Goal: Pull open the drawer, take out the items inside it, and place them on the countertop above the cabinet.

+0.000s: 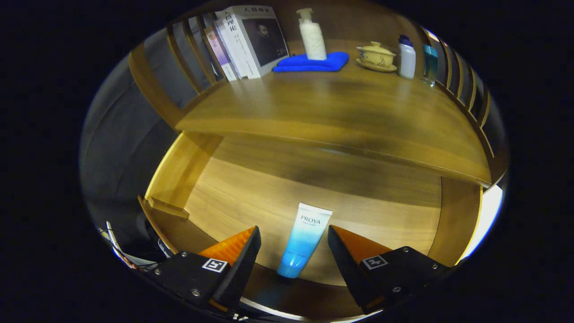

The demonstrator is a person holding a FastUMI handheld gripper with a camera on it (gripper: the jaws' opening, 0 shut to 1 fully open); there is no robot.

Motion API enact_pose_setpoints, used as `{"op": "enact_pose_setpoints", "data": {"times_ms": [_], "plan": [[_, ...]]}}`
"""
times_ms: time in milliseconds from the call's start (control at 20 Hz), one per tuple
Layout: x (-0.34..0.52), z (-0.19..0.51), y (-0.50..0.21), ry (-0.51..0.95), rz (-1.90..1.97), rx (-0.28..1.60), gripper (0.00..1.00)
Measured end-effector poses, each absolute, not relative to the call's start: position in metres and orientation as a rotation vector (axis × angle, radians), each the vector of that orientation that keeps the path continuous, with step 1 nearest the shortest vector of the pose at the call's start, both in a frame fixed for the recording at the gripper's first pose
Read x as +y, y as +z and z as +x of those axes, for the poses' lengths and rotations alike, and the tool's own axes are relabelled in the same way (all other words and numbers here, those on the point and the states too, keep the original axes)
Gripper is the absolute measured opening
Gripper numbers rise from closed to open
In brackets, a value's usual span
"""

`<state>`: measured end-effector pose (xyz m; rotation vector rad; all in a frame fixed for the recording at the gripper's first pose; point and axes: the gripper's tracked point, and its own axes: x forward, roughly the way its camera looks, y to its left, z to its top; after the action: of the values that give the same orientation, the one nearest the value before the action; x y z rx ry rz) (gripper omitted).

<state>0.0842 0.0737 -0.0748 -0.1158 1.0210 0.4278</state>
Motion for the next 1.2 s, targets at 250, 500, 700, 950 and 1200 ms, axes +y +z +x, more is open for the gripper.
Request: {"op": "enact_pose_setpoints", "data": {"times_ms": [250, 500, 700, 950, 1200], "plan": [[0.058, 0.079, -0.097, 0.413, -0.194, 1.09, 0.92], [0.054, 0.08, -0.11, 0.415, -0.196, 1.139, 0.89], [0.056, 0.079, -0.122, 0.41, -0.146, 1.208, 0.82], [0.049, 0.08, -0.123, 0.396, -0.221, 1.179, 0.66], [0.054, 0.093, -0.108, 0.415, -0.326, 1.005, 0.46]]}}
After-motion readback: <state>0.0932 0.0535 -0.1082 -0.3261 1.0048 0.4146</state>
